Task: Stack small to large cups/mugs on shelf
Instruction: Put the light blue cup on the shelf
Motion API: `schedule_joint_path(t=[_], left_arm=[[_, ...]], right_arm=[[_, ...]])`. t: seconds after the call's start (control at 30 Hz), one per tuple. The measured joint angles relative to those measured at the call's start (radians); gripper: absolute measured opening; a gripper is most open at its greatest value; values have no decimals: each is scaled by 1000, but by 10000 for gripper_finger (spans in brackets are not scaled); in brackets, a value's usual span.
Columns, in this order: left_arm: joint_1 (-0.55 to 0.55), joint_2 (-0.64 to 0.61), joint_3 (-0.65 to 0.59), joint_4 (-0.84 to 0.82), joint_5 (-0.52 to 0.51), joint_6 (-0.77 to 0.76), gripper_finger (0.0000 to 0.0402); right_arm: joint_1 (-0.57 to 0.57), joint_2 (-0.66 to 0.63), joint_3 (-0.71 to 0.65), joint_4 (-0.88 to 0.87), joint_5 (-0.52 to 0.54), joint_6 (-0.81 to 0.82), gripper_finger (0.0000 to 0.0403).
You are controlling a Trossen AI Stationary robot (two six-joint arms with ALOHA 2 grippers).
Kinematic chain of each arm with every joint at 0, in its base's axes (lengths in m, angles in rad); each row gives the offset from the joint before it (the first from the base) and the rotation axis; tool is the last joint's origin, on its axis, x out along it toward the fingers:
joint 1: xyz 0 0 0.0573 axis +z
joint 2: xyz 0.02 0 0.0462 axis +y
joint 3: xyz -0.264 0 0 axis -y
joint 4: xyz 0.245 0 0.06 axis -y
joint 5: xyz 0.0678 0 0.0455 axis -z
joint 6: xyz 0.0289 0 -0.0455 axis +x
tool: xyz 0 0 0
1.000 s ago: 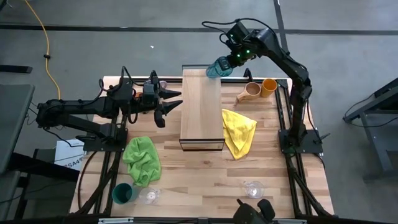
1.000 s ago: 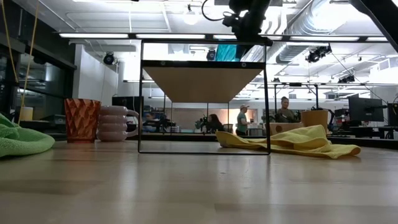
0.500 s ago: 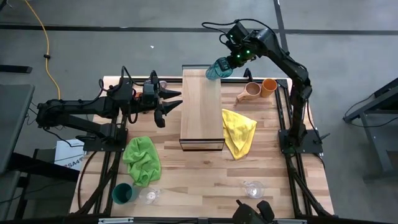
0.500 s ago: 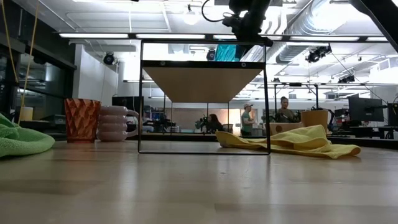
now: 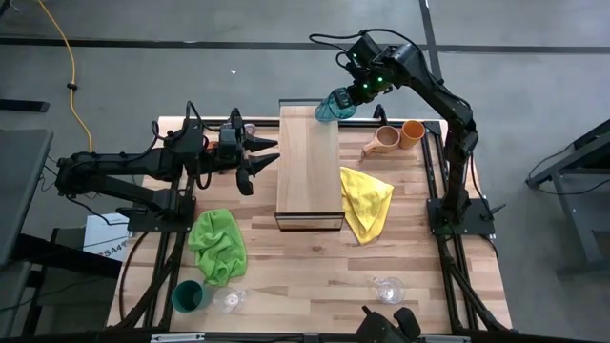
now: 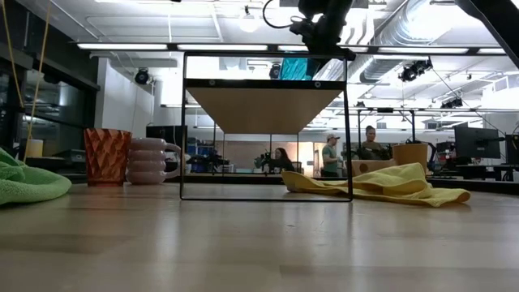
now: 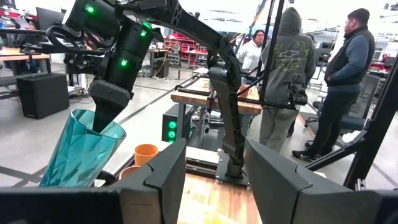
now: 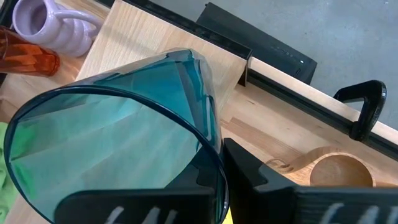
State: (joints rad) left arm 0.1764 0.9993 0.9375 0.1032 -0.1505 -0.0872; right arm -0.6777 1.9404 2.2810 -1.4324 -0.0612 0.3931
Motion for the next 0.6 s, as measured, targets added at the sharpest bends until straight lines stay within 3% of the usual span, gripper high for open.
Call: schedule_joint_path(t=[0.6], left_arm=[[0,0,0,0,0,0,150]], right_arm=[[0,-1,-1,9,0,-4,13]])
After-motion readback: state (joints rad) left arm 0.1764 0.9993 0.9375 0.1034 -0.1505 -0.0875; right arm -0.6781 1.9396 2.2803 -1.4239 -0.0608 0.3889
